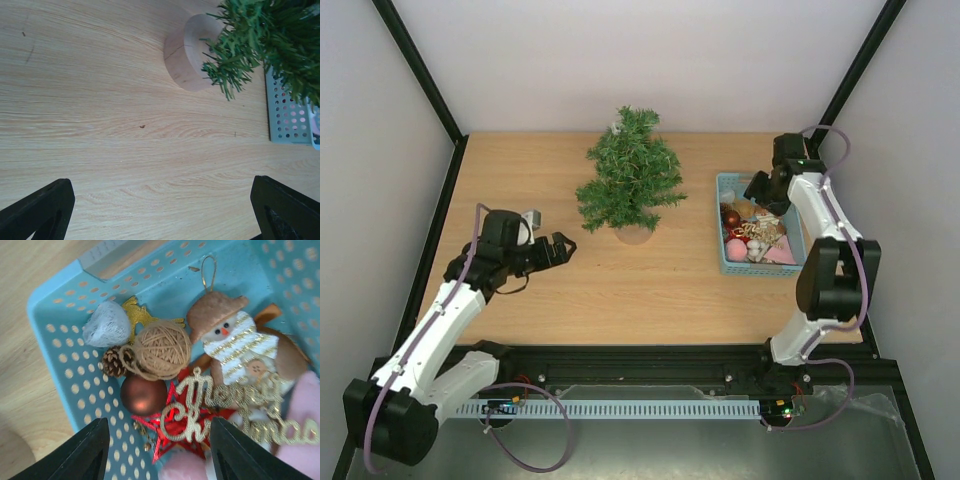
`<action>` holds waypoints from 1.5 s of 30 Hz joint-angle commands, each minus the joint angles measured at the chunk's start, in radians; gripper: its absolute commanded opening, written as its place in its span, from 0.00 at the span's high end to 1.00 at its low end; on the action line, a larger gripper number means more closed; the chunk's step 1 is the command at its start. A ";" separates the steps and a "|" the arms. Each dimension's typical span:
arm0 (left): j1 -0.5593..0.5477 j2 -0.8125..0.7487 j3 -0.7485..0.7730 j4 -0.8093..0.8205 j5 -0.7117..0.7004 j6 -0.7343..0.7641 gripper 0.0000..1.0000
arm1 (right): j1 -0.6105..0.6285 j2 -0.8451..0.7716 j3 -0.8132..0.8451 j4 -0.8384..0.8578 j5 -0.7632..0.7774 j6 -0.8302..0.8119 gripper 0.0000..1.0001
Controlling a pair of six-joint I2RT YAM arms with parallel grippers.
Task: Decorate the small christmas tree
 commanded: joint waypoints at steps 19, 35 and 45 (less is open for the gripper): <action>0.066 0.129 0.073 0.022 -0.004 0.044 0.01 | -0.011 0.324 0.119 0.098 -0.097 0.015 0.32; 0.078 0.126 0.080 0.011 0.001 0.040 0.01 | -0.011 0.375 0.110 0.111 -0.032 0.015 0.31; 0.078 0.101 0.079 -0.001 -0.002 0.028 0.01 | -0.011 0.327 0.208 0.101 -0.059 0.007 0.29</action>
